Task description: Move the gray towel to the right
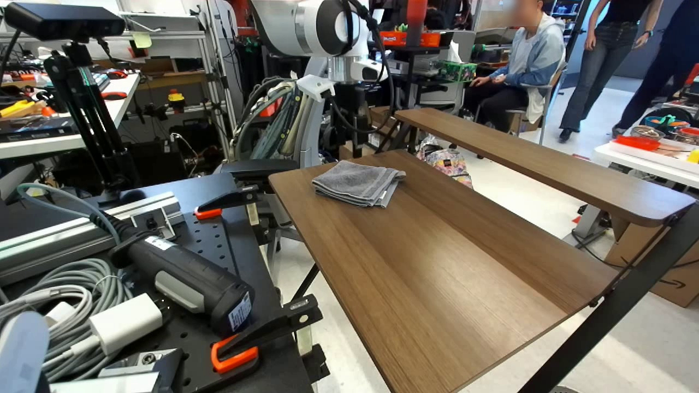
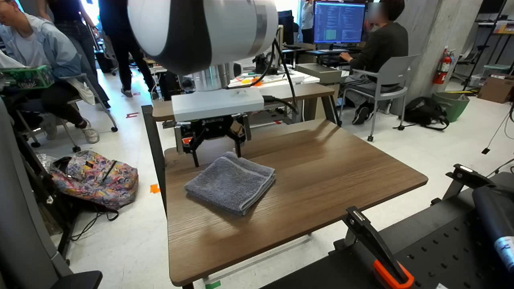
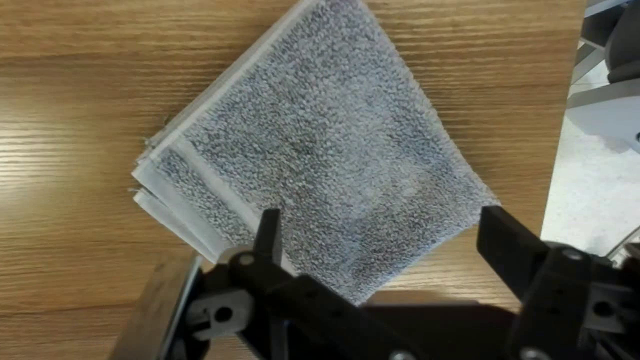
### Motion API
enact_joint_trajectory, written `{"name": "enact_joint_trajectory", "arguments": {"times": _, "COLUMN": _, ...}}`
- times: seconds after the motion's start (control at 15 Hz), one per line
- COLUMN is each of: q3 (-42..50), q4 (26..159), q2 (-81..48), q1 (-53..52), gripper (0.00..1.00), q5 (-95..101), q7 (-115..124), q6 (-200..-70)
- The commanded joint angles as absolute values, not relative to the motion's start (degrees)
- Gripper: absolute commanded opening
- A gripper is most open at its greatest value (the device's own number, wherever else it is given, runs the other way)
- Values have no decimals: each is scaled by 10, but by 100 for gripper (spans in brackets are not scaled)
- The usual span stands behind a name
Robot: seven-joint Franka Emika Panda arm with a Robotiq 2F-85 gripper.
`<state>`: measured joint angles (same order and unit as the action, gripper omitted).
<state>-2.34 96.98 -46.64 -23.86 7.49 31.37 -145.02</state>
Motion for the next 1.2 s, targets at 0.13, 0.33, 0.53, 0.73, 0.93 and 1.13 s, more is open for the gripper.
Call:
{"name": "enact_joint_trajectory", "arguments": {"times": 0.13, "q3": -9, "q4": 839, "q2": -557, "q1": -255, "gripper": 100, "q5": 56, "q7": 310, "q6": -1394}}
{"name": "enact_joint_trajectory", "arguments": {"times": 0.33, "q3": -9, "q4": 797, "q2": -588, "q1": -250, "gripper": 100, "q5": 53, "q7": 306, "q6": -1370}}
{"name": "enact_joint_trajectory", "arguments": {"times": 0.53, "q3": -10, "q4": 764, "q2": -615, "q1": -244, "gripper": 100, "q5": 47, "q7": 302, "q6": -1348}}
{"name": "enact_joint_trajectory", "arguments": {"times": 0.73, "q3": -13, "q4": 743, "q2": -634, "q1": -236, "gripper": 100, "q5": 40, "q7": 295, "q6": -1328}}
{"name": "enact_joint_trajectory", "arguments": {"times": 0.93, "q3": -12, "q4": 731, "q2": -647, "q1": -227, "gripper": 100, "q5": 30, "q7": 289, "q6": -1315}}
{"name": "enact_joint_trajectory", "arguments": {"times": 1.13, "q3": -7, "q4": 724, "q2": -654, "q1": -216, "gripper": 100, "q5": 22, "q7": 287, "q6": -1310}}
